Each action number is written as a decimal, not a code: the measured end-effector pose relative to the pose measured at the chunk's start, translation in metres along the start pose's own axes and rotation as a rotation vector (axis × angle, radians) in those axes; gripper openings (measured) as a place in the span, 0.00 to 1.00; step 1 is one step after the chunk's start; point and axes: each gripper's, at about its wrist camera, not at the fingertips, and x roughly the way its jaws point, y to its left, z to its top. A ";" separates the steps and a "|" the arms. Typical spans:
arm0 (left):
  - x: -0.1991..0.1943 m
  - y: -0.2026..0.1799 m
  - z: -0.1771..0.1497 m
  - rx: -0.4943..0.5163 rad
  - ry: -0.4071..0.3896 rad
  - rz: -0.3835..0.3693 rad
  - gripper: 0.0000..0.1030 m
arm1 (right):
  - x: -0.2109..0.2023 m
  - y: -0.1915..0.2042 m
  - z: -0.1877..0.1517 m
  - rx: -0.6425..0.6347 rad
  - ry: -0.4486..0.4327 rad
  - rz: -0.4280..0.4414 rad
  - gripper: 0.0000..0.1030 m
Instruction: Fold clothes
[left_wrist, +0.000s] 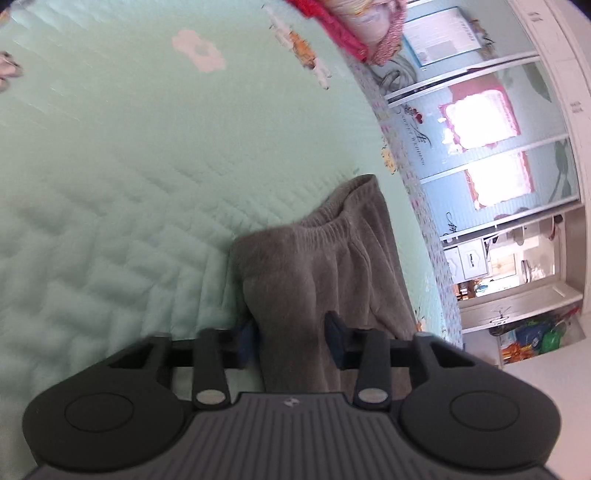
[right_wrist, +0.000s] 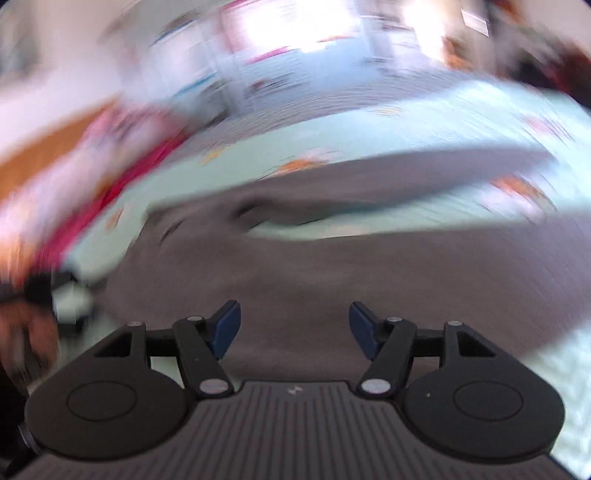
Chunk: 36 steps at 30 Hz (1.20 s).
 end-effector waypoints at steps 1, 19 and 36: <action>-0.008 0.001 -0.002 0.002 -0.008 0.014 0.05 | -0.005 -0.016 0.001 0.078 -0.017 -0.013 0.65; -0.103 0.018 -0.031 0.024 -0.107 0.091 0.30 | -0.055 -0.159 -0.031 0.682 -0.114 0.062 0.65; -0.107 -0.005 -0.113 0.331 0.048 0.020 0.31 | 0.180 0.016 0.056 0.683 0.186 0.382 0.65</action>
